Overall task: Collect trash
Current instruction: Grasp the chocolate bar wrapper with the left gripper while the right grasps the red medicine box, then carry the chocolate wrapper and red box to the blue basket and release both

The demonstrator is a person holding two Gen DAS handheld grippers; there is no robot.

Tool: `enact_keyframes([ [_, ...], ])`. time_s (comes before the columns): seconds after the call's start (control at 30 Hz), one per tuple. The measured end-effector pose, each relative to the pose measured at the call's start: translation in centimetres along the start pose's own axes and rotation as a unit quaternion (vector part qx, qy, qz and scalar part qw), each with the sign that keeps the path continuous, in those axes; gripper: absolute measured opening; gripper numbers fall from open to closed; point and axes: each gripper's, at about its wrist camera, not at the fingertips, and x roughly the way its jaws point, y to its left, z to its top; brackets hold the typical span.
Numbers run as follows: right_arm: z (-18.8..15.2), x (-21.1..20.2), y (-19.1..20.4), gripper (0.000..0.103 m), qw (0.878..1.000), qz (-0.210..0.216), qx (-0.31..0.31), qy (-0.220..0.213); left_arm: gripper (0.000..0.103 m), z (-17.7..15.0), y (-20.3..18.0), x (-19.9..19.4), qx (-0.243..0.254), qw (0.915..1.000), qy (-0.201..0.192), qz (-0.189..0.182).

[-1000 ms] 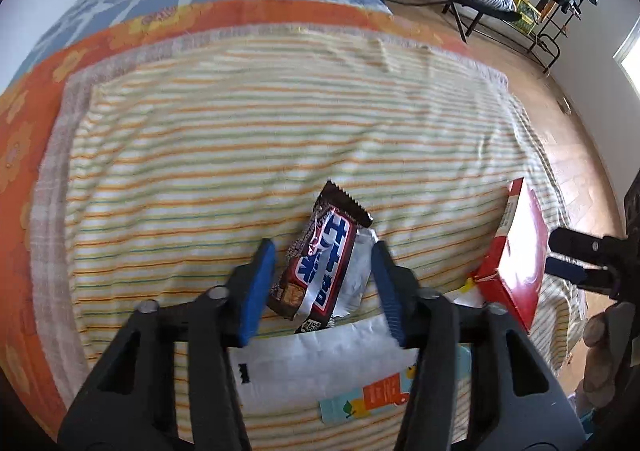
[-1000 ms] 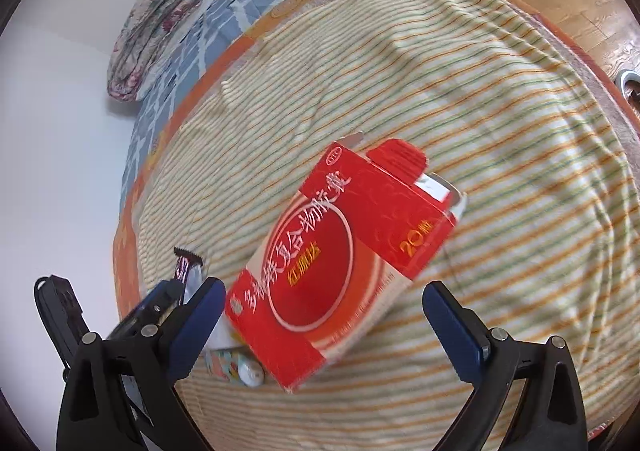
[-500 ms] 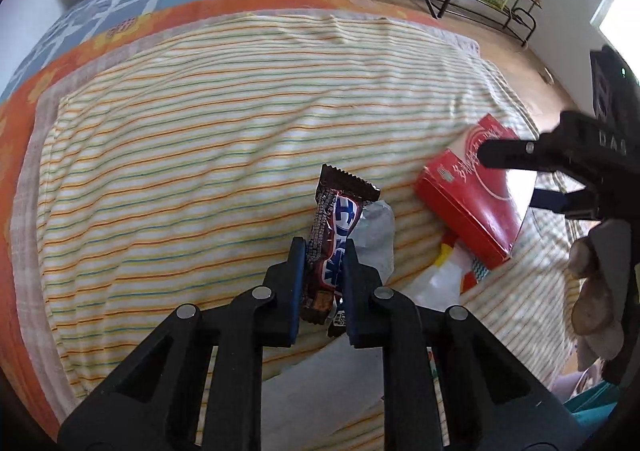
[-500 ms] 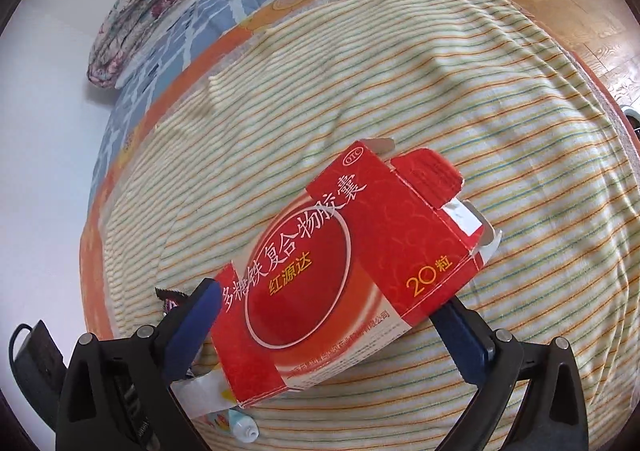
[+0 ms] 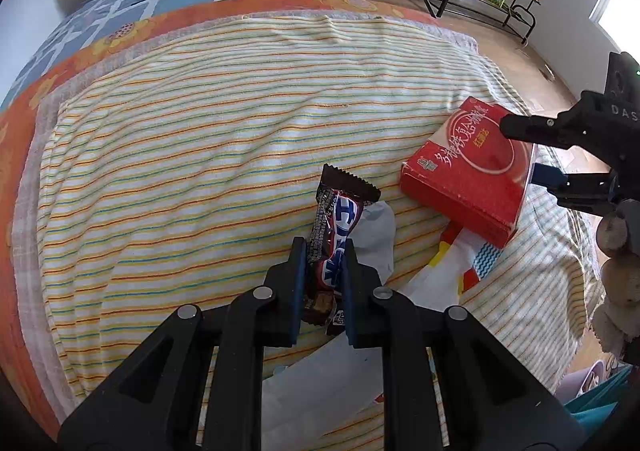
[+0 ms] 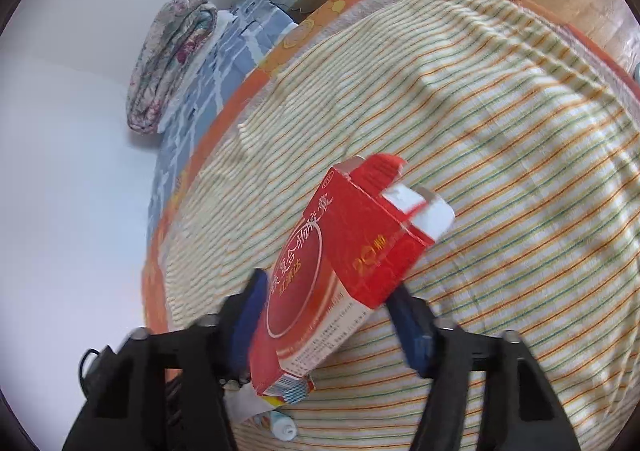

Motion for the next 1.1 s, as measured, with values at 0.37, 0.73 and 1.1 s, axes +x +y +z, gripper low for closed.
enact_keyframes([
  [0.37,-0.4,0.6,1.4,0.027,0.999,0.020,-0.040,0.002,0.010,0.1,0.1,-1.0,-0.005,0.9998,-0.010,0.013],
  [0.73,-1.8,-3.5,6.3,0.015,0.988,0.034,-0.146,-0.034,0.010,0.3,1.1,-5.1,-0.026,0.9981,-0.049,0.028],
  [1.1,-5.6,-7.5,8.9,0.015,0.973,0.032,-0.225,-0.039,0.010,-1.8,1.0,-10.6,-0.040,0.9956,-0.082,0.024],
])
